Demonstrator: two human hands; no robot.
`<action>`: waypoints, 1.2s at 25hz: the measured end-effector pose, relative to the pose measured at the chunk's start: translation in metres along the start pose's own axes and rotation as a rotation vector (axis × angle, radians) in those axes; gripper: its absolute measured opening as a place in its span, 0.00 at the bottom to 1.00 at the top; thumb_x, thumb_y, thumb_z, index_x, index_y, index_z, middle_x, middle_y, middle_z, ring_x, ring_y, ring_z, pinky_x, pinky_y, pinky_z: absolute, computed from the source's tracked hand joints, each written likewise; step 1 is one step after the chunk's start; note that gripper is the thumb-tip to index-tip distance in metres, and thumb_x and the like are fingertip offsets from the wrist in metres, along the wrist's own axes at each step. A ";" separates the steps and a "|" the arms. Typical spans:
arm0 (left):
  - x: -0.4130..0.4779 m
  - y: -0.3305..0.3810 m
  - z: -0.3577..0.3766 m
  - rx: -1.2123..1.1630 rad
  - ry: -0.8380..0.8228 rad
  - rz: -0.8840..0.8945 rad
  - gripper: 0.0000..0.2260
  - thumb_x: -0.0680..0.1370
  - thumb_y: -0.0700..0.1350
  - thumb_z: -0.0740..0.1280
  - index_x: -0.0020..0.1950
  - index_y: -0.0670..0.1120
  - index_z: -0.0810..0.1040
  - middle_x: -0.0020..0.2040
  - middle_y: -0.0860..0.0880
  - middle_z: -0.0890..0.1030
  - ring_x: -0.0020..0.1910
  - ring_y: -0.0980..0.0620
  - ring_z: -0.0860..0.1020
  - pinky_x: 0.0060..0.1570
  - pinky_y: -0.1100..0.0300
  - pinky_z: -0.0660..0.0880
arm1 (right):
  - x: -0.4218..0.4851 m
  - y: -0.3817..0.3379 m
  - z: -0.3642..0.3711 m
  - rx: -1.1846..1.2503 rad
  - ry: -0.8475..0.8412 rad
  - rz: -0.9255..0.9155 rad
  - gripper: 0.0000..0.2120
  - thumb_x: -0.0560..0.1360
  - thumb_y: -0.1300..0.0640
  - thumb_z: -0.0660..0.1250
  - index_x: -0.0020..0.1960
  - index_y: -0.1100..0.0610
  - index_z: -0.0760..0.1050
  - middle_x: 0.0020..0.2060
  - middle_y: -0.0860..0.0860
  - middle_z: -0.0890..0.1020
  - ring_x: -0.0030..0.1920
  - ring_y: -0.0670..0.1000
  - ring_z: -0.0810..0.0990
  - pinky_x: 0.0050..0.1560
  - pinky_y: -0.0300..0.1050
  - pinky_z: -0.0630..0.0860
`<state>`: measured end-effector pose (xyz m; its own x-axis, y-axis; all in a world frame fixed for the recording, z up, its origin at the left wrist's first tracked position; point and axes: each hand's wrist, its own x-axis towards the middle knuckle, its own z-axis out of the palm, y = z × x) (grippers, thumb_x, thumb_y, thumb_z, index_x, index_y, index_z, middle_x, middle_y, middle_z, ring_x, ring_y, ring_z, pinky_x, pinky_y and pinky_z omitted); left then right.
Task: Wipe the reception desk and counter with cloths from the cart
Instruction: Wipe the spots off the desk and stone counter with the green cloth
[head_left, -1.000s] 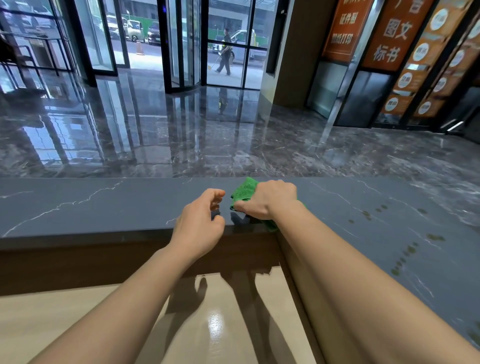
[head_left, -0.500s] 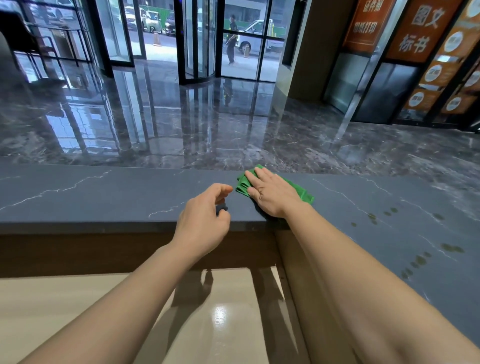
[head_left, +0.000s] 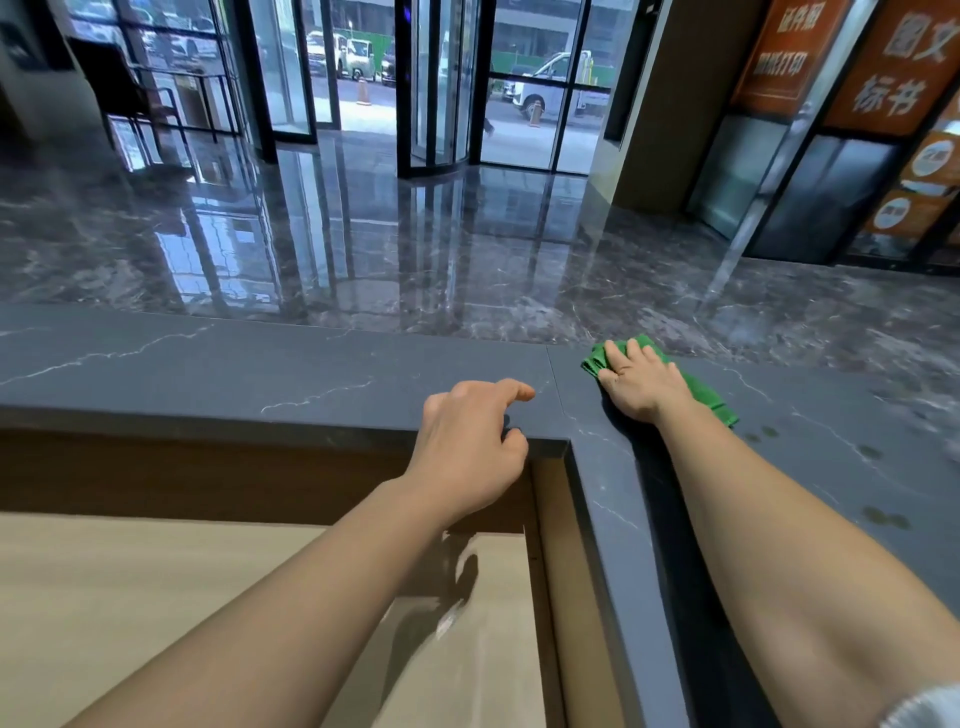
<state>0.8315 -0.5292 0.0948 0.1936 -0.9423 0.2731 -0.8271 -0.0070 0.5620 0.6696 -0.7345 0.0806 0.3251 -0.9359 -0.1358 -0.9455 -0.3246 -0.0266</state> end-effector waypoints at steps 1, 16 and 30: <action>-0.004 0.000 -0.001 0.004 0.011 -0.005 0.19 0.79 0.44 0.61 0.70 0.56 0.69 0.56 0.53 0.80 0.61 0.55 0.73 0.65 0.56 0.60 | -0.005 -0.006 -0.001 0.029 -0.011 -0.021 0.27 0.83 0.47 0.45 0.80 0.51 0.44 0.79 0.54 0.44 0.79 0.55 0.45 0.77 0.57 0.46; -0.015 0.061 0.020 0.039 0.000 -0.095 0.20 0.78 0.45 0.61 0.69 0.55 0.70 0.59 0.53 0.80 0.64 0.51 0.72 0.64 0.54 0.61 | -0.067 0.009 0.007 -0.066 0.005 -0.435 0.26 0.84 0.47 0.45 0.79 0.48 0.43 0.79 0.51 0.45 0.79 0.51 0.44 0.77 0.48 0.46; -0.039 0.102 0.021 0.041 -0.042 -0.185 0.21 0.79 0.46 0.62 0.72 0.54 0.69 0.61 0.50 0.80 0.64 0.48 0.74 0.69 0.50 0.65 | -0.100 0.036 0.001 0.066 -0.055 -0.185 0.26 0.83 0.49 0.46 0.80 0.48 0.45 0.79 0.51 0.43 0.79 0.53 0.44 0.77 0.56 0.46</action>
<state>0.7286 -0.5002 0.1246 0.3226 -0.9369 0.1349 -0.8004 -0.1939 0.5672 0.6033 -0.6526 0.0923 0.4932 -0.8519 -0.1761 -0.8697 -0.4786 -0.1206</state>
